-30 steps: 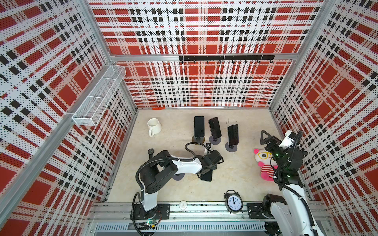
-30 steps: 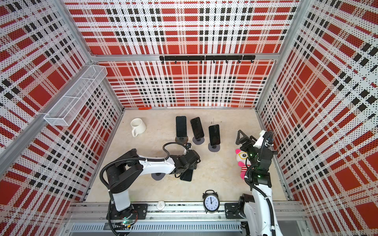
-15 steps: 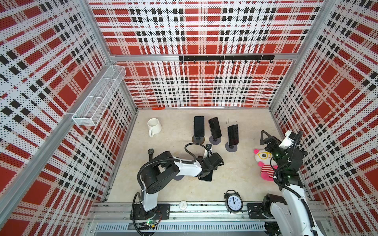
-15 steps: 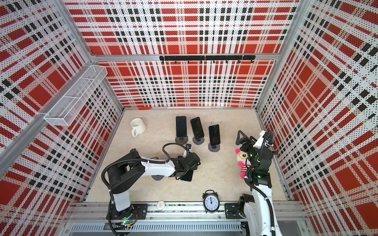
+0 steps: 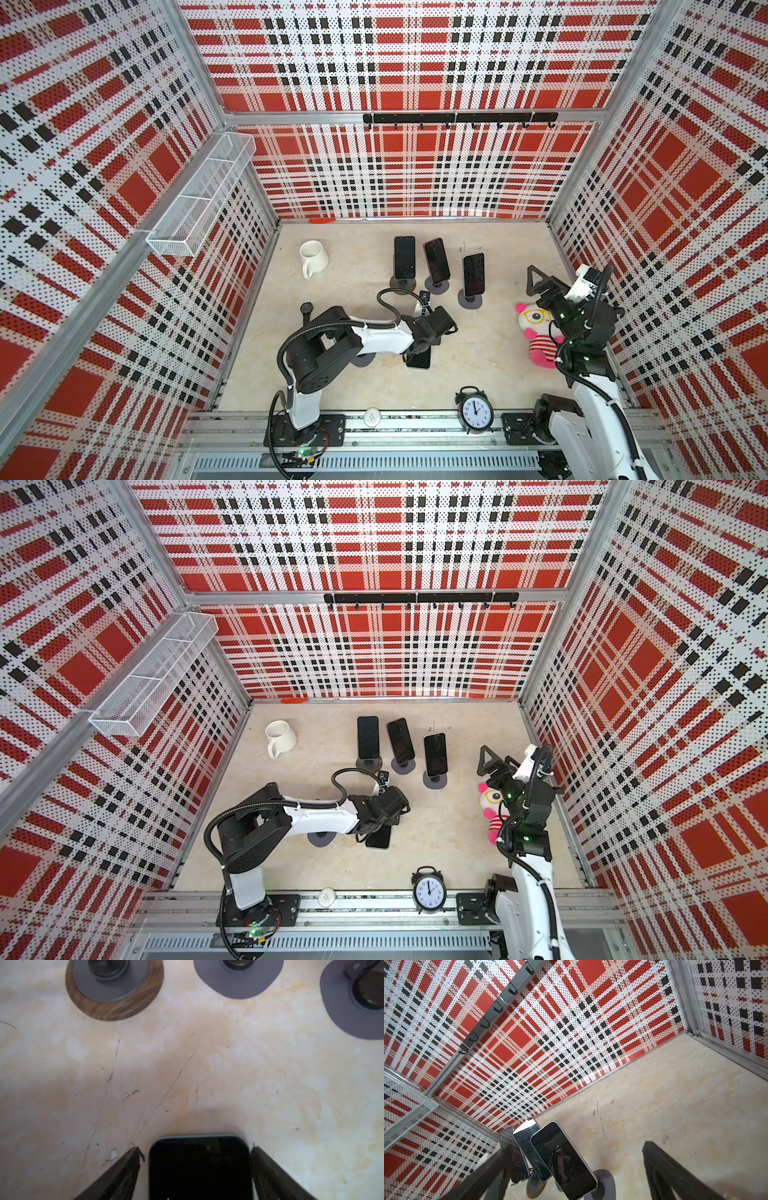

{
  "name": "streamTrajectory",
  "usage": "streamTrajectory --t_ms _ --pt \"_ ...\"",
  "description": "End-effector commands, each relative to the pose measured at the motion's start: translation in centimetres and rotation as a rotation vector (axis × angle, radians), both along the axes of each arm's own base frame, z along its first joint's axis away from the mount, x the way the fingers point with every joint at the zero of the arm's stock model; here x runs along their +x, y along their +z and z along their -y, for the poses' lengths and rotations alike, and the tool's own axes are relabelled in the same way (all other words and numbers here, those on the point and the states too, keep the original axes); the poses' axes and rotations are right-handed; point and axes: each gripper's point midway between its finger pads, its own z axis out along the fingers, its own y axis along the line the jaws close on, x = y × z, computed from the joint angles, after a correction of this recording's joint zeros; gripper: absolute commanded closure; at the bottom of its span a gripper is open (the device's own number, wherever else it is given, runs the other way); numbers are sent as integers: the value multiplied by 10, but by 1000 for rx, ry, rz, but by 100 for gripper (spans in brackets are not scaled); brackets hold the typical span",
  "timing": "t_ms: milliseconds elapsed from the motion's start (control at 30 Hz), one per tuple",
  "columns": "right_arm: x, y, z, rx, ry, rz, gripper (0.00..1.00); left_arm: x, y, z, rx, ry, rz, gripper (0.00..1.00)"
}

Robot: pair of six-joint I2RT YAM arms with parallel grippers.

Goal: Remove the phone from the phone stand
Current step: Place the phone at the center of the table, then remove the phone from the phone stand.

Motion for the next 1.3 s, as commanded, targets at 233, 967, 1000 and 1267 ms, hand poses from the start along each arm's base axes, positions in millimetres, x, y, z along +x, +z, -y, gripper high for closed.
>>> streamTrajectory --t_ms 233,967,1000,1267 --pt "19 -5 -12 -33 96 -58 0 38 147 -11 -211 48 163 7" --pt "41 -32 -97 -412 278 -219 0 99 224 -289 -612 532 554 2" --pt "45 -34 -100 -419 291 -238 0 99 220 -295 -633 558 581 2" --pt "67 -39 -126 -516 368 -350 0 92 195 -299 -562 519 621 2"
